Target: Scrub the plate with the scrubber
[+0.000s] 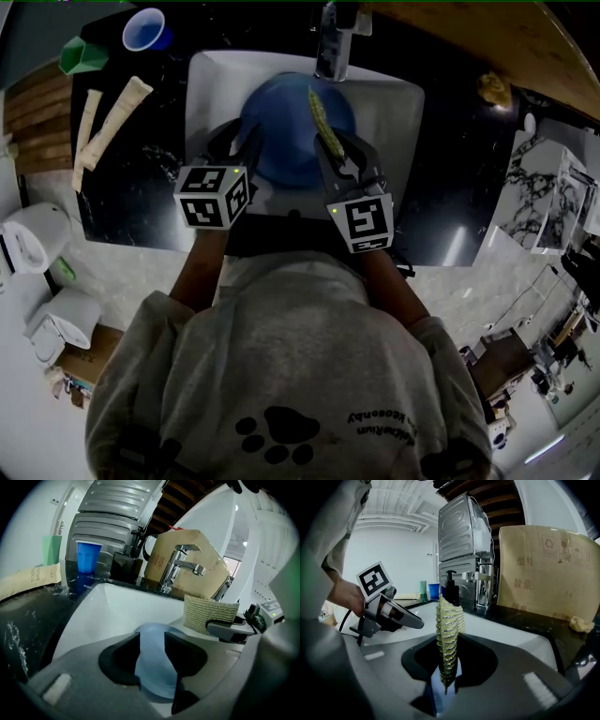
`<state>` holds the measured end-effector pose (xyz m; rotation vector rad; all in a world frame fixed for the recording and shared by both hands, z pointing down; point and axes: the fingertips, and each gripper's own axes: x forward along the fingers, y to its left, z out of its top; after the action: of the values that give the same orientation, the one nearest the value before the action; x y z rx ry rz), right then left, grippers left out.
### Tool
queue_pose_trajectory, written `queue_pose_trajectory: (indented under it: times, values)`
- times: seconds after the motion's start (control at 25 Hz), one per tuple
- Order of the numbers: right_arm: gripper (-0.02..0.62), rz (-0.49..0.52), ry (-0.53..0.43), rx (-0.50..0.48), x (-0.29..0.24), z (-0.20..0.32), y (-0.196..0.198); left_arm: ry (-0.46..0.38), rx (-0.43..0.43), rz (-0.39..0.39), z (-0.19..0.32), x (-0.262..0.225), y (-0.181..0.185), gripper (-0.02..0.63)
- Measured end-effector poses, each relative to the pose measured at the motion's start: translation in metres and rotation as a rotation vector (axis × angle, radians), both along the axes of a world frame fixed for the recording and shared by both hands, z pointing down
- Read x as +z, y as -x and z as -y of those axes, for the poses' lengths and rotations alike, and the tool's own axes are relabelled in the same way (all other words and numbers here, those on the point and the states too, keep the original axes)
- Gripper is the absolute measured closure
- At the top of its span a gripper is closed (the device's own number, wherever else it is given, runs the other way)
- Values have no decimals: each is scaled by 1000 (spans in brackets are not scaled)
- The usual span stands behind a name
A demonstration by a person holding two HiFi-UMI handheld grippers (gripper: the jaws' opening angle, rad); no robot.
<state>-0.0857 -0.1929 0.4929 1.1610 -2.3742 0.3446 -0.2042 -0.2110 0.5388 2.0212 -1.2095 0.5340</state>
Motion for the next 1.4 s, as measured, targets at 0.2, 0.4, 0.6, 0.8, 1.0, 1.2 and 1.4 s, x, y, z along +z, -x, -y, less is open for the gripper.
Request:
queue_pose_trajectory:
  times: [0.2,0.4,0.6,0.8,1.0,1.2,1.4]
  values:
    - [523,-4,32,4,16,3,-4,86,-12,62,-2,22,5,436]
    - [523,-5,75,29,30,4,-10,159,-33,126,-3,43,12,436]
    - [523,4,96,58,34,8,-16,236,-43,162,-6,61,16,437]
    - [523,6,105,71,40,10,-19,322,-68,172,-12,79,20,439]
    - [523,12,108,83,41,12,-22,423,-82,137,-23,96,17,457]
    - [523,17,104,97,40,13,-28,478,-112,72,-28,101,4,462]
    - [523,23,93,107,36,14,-30,511,-133,53,-31,106,-4,468]
